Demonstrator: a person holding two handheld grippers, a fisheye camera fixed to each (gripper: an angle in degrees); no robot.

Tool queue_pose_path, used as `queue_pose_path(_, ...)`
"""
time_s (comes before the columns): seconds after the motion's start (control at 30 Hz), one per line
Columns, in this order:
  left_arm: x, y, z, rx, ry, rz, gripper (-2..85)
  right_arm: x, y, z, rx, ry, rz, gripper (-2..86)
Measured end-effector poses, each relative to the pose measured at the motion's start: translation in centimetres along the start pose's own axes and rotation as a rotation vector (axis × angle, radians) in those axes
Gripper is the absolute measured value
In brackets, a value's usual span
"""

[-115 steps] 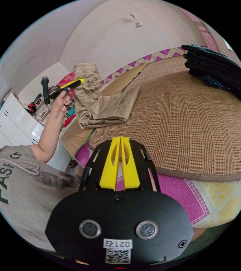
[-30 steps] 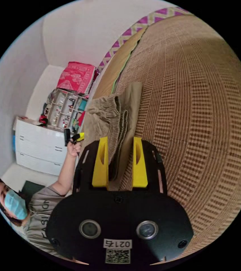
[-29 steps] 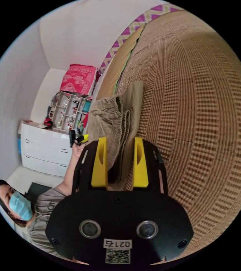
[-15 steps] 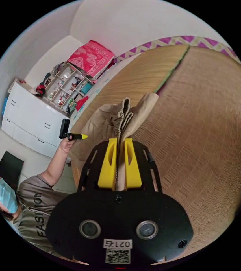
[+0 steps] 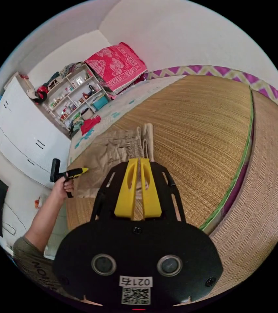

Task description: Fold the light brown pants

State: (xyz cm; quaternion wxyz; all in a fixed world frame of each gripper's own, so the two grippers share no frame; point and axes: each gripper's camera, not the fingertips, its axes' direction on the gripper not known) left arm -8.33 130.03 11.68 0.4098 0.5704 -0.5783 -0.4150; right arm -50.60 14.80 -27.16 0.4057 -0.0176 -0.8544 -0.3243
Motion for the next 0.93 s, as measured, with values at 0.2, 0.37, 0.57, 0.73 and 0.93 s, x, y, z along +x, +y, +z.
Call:
queue_pose_path(0.2, -7.3, 7.5, -1.7, 0.038, 0.227, -0.092, 9.9, 0.3, 15.2, -7.1, -0.103, 0.058, -0.139, -0.6)
queue_pose_path(0.37, -0.1, 15.8, -5.7, 0.105, 0.154, 0.037, 8.6, 0.7, 29.2, -17.9, -0.071, 0.063, -0.112, -0.6)
queue_pose_path(0.57, 12.0, 26.8, -6.6, 0.193, 0.171, 0.271, -0.3, 2.2, 44.0, -31.8, 0.054, 0.262, 0.064, -0.2)
queue_pose_path(0.73, 19.0, 33.6, 1.1, -0.029, 0.526, 0.326, -0.9, 1.9, 50.8, -42.3, 0.301, 0.757, 0.112, 2.8)
queue_pose_path(0.93, 24.9, 39.0, 4.1, -0.058, 0.652, 0.498, -0.9, 4.4, 46.2, -46.9, 0.232, 1.084, -0.06, 12.1)
